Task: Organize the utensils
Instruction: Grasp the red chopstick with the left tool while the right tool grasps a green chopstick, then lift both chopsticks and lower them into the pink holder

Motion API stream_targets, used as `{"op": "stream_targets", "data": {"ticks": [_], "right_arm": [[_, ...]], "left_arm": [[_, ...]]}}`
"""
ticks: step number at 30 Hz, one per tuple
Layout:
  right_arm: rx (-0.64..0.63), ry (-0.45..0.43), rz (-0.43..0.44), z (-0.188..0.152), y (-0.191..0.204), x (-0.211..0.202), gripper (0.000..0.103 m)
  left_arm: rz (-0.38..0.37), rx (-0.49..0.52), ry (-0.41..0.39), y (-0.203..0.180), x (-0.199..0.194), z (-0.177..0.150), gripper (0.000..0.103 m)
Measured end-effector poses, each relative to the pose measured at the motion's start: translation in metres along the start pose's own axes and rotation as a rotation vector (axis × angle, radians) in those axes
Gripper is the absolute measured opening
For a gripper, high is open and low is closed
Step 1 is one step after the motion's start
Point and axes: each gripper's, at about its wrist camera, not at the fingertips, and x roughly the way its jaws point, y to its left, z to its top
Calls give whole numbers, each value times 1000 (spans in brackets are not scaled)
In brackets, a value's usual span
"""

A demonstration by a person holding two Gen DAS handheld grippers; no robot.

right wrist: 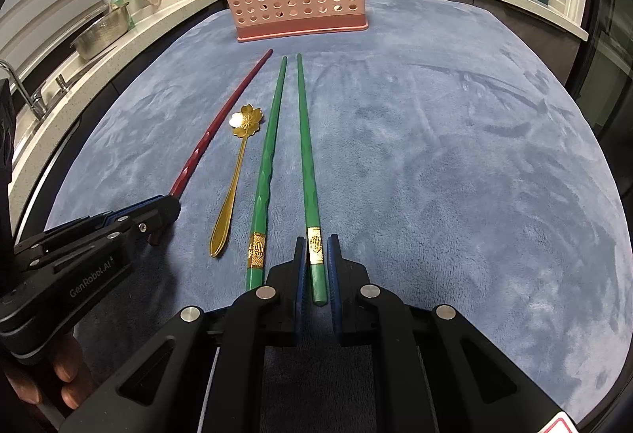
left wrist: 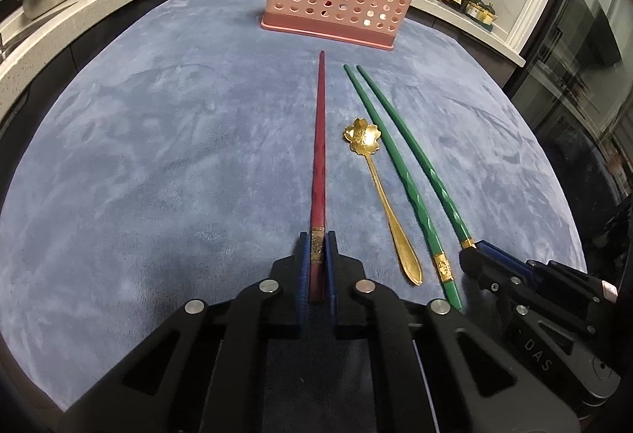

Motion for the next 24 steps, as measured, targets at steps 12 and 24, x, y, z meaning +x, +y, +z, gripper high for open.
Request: {"op": "stream_targets", "data": {"ticks": [12, 24], "right_arm": [[21, -32, 29, 2, -1, -21, 8], [75, -160, 52, 32, -7, -72, 7]], "left_arm": [[-7, -33, -61, 7, -38, 10, 7], [-23, -72, -171, 11, -86, 42, 7]]}}
